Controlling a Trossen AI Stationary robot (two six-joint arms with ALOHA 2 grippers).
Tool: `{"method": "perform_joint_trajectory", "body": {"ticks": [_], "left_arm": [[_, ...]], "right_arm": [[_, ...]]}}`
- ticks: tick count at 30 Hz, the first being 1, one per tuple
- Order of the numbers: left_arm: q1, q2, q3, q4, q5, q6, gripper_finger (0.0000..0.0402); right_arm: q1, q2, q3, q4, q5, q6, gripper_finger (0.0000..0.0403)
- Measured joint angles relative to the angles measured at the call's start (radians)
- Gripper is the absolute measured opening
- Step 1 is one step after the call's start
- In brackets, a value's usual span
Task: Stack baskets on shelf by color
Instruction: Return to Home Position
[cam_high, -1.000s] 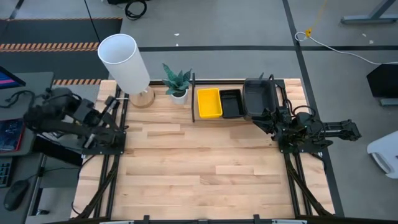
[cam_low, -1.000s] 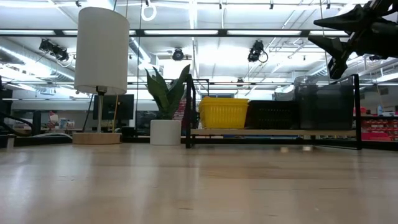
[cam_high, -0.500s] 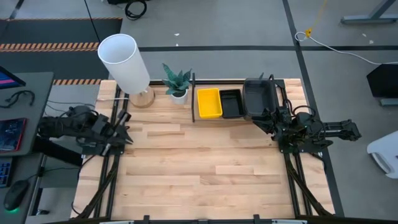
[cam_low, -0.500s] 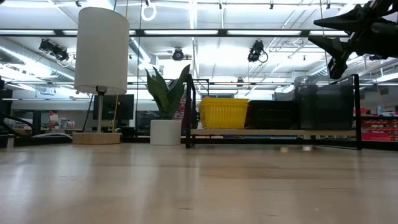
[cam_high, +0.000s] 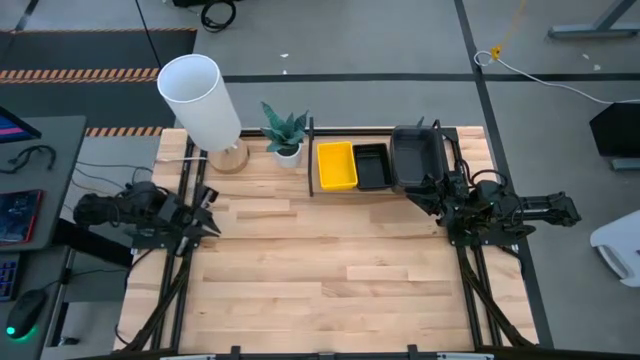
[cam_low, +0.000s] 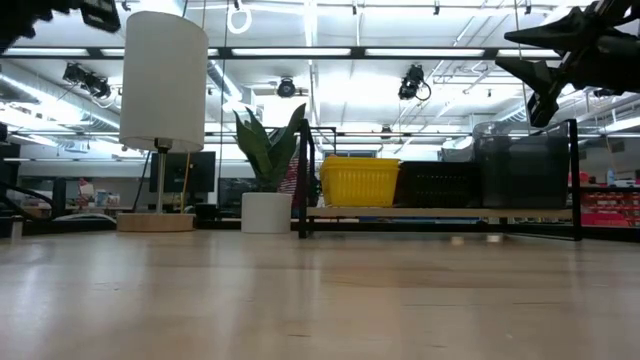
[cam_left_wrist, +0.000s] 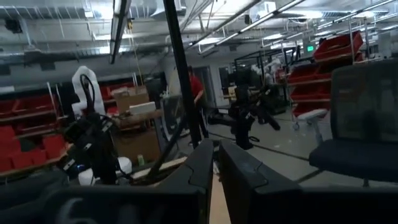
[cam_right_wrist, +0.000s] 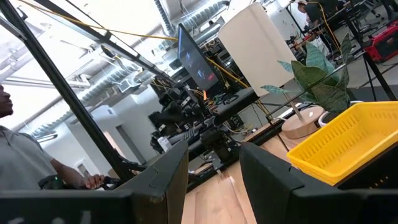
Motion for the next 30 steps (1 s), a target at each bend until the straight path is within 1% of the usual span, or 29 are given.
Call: {"method": "perform_joint_trajectory", "body": {"ticks": [2, 6, 13, 15, 18, 20, 24, 30], "left_arm": [[0.0, -0.002, -0.03, 0.007, -0.001, 0.02, 0.0032], [0.0, -0.003, -0.092, 0.005, 0.0, -0.01, 0.0037], [0.0, -0.003, -0.198, -0.011, -0.002, -0.003, 0.0039], [-0.003, -0.002, -0.196, -0.025, -0.019, 0.001, 0.0036], [-0.003, -0.003, -0.196, -0.033, -0.068, 0.05, 0.003], [-0.003, -0.004, -0.195, -0.037, -0.082, 0.089, 0.0028], [-0.003, -0.004, -0.195, -0.04, -0.088, 0.105, 0.0032], [-0.003, 0.005, -0.198, -0.003, -0.088, 0.096, 0.004]], "right_arm": [[0.0, 0.0, 0.0, 0.0, 0.0, 0.0, 0.015], [0.0, 0.0, 0.0, 0.0, 0.0, 0.0, 0.015], [0.0, 0.0, 0.0, 0.0, 0.0, 0.0, 0.015], [0.0, 0.0, 0.0, 0.0, 0.0, 0.0, 0.015], [0.0, 0.0, 0.0, 0.0, 0.0, 0.0, 0.015], [0.0, 0.0, 0.0, 0.0, 0.0, 0.0, 0.015], [0.0, 0.0, 0.0, 0.0, 0.0, 0.0, 0.015], [0.0, 0.0, 0.0, 0.0, 0.0, 0.0, 0.015]]}}
